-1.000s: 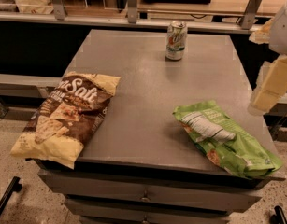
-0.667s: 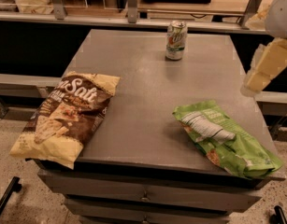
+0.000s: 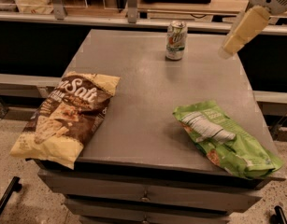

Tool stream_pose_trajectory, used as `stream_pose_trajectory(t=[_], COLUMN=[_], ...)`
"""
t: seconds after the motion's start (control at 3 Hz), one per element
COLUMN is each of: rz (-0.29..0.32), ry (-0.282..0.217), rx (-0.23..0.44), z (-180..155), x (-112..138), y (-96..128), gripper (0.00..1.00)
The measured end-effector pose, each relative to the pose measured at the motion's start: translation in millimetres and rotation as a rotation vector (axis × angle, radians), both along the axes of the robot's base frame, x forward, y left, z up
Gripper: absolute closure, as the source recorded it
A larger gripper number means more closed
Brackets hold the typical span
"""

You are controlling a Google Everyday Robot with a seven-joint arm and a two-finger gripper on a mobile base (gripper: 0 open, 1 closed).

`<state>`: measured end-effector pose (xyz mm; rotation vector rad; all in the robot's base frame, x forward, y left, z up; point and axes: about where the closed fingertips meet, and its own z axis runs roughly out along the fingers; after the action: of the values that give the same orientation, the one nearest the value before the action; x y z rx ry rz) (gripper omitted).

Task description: Move 7up can near green rice chip bag

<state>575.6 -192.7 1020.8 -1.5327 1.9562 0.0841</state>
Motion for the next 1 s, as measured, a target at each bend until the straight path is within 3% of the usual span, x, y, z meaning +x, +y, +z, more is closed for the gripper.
stream_pose_trajectory(t=[0.33,0.67,1.0], rz=[-0.029,-0.151,-0.220], ry=[-0.016,-0.008,0.012], rx=[0.059,0.174,0.236], z=[-7.7,-30.4,-45.8], x=[42.2,94.3,118.5], y=[12.7,27.5,39.5], gripper=[0.00,0.00,0.00])
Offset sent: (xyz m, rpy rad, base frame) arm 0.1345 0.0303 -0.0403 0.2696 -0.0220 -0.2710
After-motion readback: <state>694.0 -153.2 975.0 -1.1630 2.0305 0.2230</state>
